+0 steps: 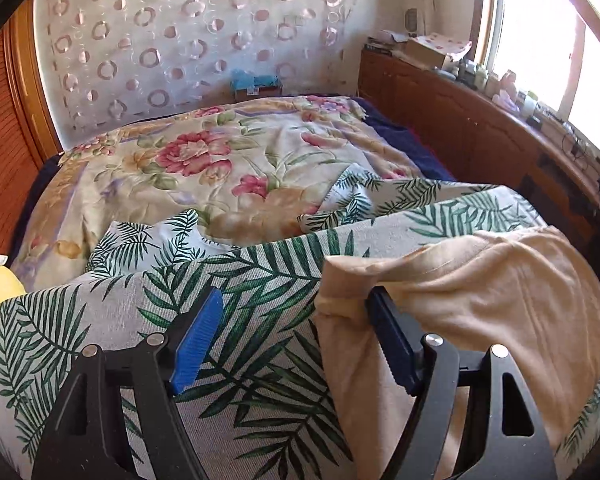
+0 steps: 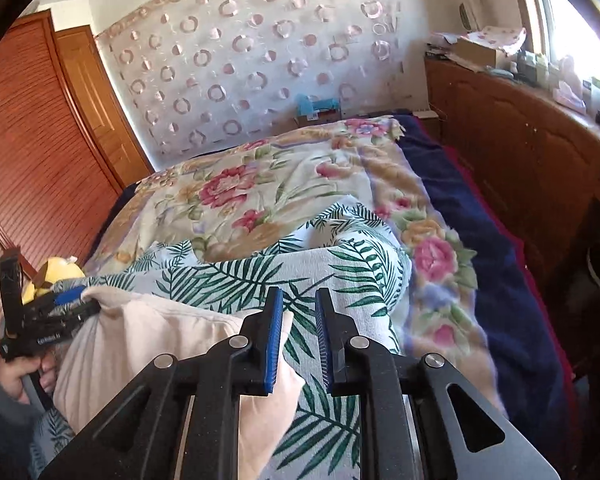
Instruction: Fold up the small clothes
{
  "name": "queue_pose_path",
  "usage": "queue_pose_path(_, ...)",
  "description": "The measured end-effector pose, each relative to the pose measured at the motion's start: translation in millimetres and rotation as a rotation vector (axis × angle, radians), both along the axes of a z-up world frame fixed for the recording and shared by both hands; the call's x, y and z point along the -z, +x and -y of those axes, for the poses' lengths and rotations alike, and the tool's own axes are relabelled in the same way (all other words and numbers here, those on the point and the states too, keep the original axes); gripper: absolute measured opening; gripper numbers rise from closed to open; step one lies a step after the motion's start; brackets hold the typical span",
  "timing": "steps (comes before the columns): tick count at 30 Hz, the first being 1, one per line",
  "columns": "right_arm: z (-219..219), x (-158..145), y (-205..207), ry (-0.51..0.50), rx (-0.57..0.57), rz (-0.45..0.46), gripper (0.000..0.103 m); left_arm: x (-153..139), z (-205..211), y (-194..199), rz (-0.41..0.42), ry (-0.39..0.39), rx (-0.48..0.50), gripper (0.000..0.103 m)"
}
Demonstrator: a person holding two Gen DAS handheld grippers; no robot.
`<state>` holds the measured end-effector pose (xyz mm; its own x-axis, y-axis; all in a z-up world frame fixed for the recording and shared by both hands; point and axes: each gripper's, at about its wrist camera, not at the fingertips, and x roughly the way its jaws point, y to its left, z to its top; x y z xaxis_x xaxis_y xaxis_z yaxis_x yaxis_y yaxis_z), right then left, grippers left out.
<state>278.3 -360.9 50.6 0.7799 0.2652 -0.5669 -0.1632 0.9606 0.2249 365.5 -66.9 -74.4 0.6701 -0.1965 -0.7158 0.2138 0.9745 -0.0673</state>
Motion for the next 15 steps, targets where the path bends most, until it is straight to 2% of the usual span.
queue_pose_path(2, -7, 0, -10, -0.036, -0.018, -0.001, 0.02, -4, -5, 0, 0.01, -0.024, -0.012, 0.076)
queue_pose_path(3, -10, 0, -11, -0.044, -0.037, -0.002, 0.028, -7, -9, -1, 0.019, -0.041, -0.019, 0.076)
queue_pose_path(4, -14, 0, -14, -0.053, -0.06, -0.004, 0.041, -10, -11, -2, 0.026, -0.055, -0.025, 0.076)
queue_pose_path(6, -22, 1, -19, -0.073, -0.094, -0.011, 0.053, -13, -13, -6, 0.028, -0.077, -0.027, 0.076)
queue_pose_path(11, -32, 5, -3, -0.096, -0.144, -0.079, 0.053, -10, -5, -15, 0.003, -0.066, 0.018, 0.076)
queue_pose_path(14, -32, 8, 16, -0.06, -0.152, -0.129, 0.053, -7, 0, -19, -0.009, -0.058, 0.045, 0.076)
queue_pose_path(15, -31, 7, 20, -0.041, -0.159, -0.133, 0.044, -6, 1, -20, -0.015, -0.056, 0.053, 0.076)
